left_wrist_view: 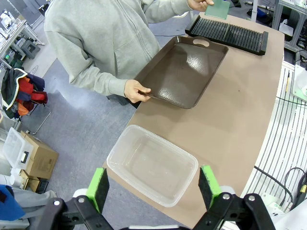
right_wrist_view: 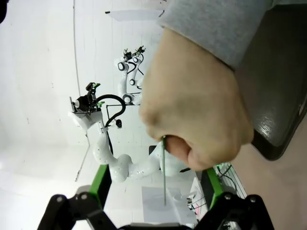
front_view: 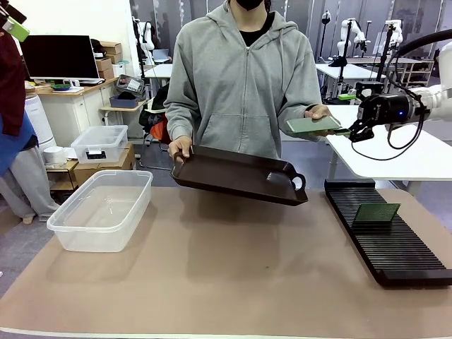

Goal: Sort PCBs into racks and boxes based on the side picked up.
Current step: Pick up the Blank PCB handed by the Human.

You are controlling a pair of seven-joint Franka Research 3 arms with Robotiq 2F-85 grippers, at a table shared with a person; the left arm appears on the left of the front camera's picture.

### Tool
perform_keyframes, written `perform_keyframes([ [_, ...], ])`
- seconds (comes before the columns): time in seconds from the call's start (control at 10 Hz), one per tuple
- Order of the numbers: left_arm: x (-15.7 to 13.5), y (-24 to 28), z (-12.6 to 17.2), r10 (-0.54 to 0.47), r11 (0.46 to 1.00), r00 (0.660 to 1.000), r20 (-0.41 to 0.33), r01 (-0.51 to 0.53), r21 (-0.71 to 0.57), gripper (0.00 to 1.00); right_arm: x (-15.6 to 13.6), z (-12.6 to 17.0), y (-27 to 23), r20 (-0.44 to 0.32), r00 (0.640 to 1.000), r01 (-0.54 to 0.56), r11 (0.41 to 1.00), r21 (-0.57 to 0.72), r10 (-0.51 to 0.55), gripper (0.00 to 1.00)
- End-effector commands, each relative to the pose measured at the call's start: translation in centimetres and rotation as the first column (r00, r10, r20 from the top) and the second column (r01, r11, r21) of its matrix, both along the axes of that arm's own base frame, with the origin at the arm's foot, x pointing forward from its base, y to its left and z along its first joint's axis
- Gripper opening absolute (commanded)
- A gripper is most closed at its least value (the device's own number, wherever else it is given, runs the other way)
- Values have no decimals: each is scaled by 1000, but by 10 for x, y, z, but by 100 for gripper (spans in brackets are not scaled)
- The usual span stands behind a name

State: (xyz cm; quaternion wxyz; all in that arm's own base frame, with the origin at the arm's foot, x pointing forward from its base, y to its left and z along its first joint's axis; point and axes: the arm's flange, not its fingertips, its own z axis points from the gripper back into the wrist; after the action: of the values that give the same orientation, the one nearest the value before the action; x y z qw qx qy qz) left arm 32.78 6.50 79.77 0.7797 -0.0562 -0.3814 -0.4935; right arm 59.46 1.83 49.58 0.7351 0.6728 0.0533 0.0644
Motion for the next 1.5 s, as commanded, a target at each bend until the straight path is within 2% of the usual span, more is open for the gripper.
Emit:
perform_keyframes([
  [0.0, 0, 0, -1, 1, 1000, 1000, -1, -1, 3, 100, 7, 4, 3, 38, 998, -45, 998, -42, 47, 100],
  [0.2, 0, 0, -1, 1, 1000, 1000, -1, -1, 3, 100, 9, 4, 12, 52, 997, -63, 998, -28, 65, 100],
  [0.3, 0, 0, -1, 1, 1000, 1000, -1, -1, 3, 100, 8, 8, 8, 75, 991, -108, 994, -27, 110, 68],
  [0.4, 0, 0, -1, 1, 1000, 1000, -1, -1, 3, 100, 7, 8, 10, 68, 991, -112, 994, -15, 112, 40],
  [0.5, 0, 0, -1, 1, 1000, 1000, -1, -1, 3, 100, 6, 7, 12, 72, 991, -113, 994, -4, 113, 8],
  [0.6, 0, 0, -1, 1, 1000, 1000, -1, -1, 3, 100, 6, 10, 9, 72, 990, -124, 992, 3, 123, 0],
  [0.8, 0, 0, -1, 1, 1000, 1000, -1, -1, 3, 100, 5, 10, 7, 69, 991, -112, 994, 10, 111, 0],
  [0.9, 0, 0, -1, 1, 1000, 1000, -1, -1, 3, 100, 5, 10, 5, 64, 991, -114, 993, 10, 113, 4],
  [1.0, 0, 0, -1, 1, 1000, 1000, -1, -1, 3, 100, 6, 11, 4, 62, 991, -115, 993, 9, 115, 0],
  [1.4, 0, 0, -1, 1, 1000, 1000, -1, -1, 3, 100, 4, 9, 3, 48, 990, -134, 991, 23, 132, 0],
])
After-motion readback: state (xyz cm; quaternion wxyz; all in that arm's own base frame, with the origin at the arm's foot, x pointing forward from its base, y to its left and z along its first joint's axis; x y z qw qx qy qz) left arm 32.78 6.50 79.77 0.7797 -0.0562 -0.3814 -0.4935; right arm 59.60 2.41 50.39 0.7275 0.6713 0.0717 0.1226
